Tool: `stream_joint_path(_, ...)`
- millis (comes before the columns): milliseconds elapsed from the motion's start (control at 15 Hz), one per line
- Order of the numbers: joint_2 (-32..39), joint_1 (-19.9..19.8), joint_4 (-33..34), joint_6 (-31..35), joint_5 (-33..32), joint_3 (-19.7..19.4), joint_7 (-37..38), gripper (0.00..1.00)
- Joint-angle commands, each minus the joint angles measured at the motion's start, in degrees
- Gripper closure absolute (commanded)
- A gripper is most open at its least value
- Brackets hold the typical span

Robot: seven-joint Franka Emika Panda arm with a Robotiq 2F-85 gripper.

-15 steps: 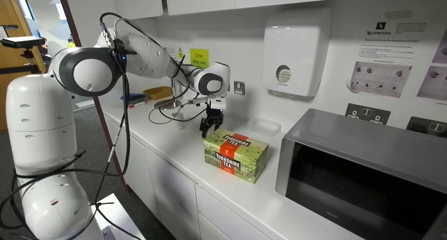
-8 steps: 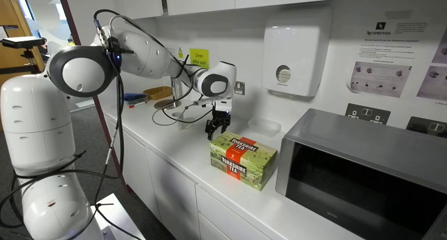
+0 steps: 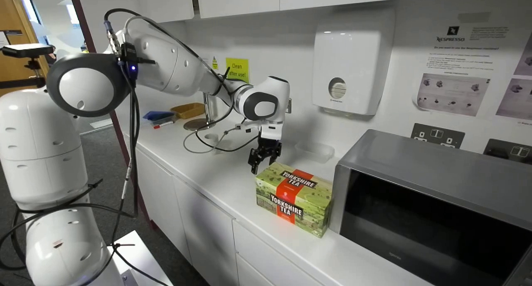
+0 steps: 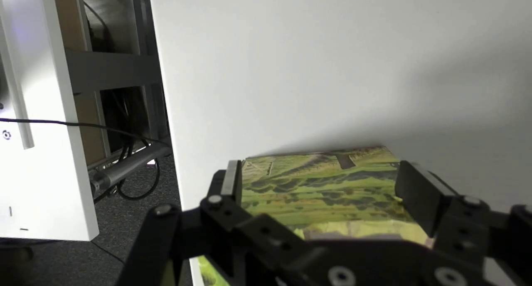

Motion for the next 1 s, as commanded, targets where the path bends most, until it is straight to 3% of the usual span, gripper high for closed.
stream_joint_path(0,-3.28,-0.85,-3.0,1.39,-0.03,-0.08,-0.47,0.0)
stream_joint_path(400,-0.36,-0.2,-0.5,-0.14,-0.4,0.95,-1.3,0.0)
stream_joint_path(733,-3.12,3.32,-0.07,-2.17,-9.27,4.08,-5.52,0.0)
stream_joint_path(933,-1.85,4.63,2.72,-5.0,-8.09,6.56,-11.82,0.0)
